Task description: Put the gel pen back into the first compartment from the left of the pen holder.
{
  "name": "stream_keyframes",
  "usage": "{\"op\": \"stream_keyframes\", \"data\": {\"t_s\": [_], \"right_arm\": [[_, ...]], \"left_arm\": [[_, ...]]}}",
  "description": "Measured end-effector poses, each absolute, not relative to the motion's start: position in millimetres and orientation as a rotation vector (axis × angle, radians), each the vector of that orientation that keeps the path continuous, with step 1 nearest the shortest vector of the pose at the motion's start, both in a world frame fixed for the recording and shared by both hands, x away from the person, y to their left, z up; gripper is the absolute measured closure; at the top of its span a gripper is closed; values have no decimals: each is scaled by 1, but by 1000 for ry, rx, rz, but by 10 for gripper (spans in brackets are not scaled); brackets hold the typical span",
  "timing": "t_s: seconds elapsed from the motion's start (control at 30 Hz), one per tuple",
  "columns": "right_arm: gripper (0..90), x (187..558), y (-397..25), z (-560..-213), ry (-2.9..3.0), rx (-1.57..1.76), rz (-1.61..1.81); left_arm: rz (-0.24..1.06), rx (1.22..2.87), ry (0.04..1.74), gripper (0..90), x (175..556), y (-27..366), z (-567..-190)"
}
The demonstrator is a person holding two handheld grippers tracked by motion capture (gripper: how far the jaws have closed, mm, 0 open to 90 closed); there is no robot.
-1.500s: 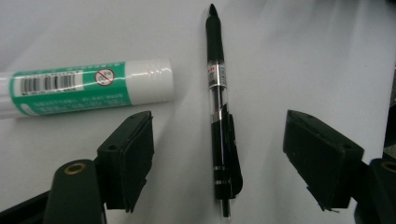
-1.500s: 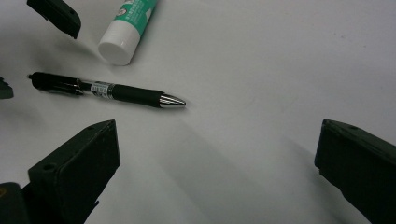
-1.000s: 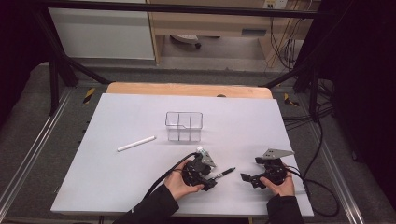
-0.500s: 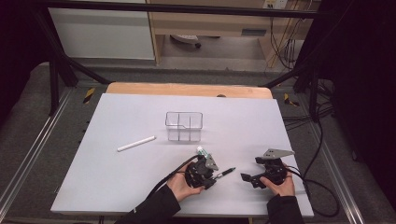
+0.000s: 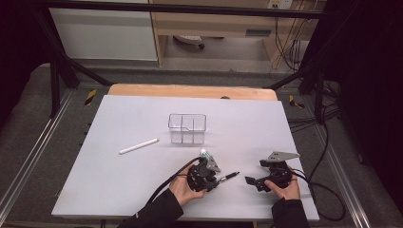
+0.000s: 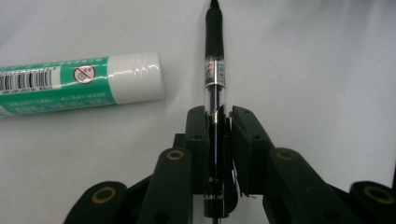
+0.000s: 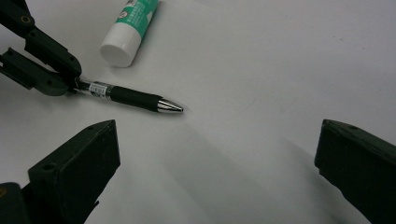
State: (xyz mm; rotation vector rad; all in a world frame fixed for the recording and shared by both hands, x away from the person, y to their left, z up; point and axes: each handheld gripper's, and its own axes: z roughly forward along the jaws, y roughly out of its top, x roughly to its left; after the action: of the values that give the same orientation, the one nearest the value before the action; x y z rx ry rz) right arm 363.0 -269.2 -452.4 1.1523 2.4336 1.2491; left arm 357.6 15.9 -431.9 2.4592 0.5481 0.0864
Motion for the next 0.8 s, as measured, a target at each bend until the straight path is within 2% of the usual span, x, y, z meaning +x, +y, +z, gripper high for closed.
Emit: {"op": "stream_keyframes", "data": {"t_s": [0.13,0.17,0.2,0.23,0.3,0.43,0.47,0.53,0.67,0.7,0.8], "right_arm": [[5,363,-269,-452,2433,1152,1250],[5,363,-269,-452,2433,1150,1249],[5,363,-269,-452,2433,1154,1250],[5,363,-269,-452,2432,1155,1249],[5,363,-269,-452,2433,1153,1250],[5,363,-269,-453,2438,1157,1244],[5,363,-269,-453,2436,1157,1244],[5,363,-269,-453,2435,1160,1242],[5,363,-269,-453,2437,1159,1240],[5,363,-269,-452,2435,1159,1244],[5,363,-270,-452,2431,1159,1248]], "left_arm": [[95,2463,534,764,354,24,-430],[95,2465,527,789,353,27,-429],[53,2389,513,898,351,38,-422],[53,2389,513,898,351,38,-422],[148,2493,459,898,345,46,-418],[148,2474,471,895,343,50,-423],[154,2458,475,889,342,49,-423],[124,2410,478,780,337,43,-423],[140,2444,379,773,322,16,-419],[182,2446,386,726,325,6,-419],[163,2452,407,720,332,-2,-420]]}}
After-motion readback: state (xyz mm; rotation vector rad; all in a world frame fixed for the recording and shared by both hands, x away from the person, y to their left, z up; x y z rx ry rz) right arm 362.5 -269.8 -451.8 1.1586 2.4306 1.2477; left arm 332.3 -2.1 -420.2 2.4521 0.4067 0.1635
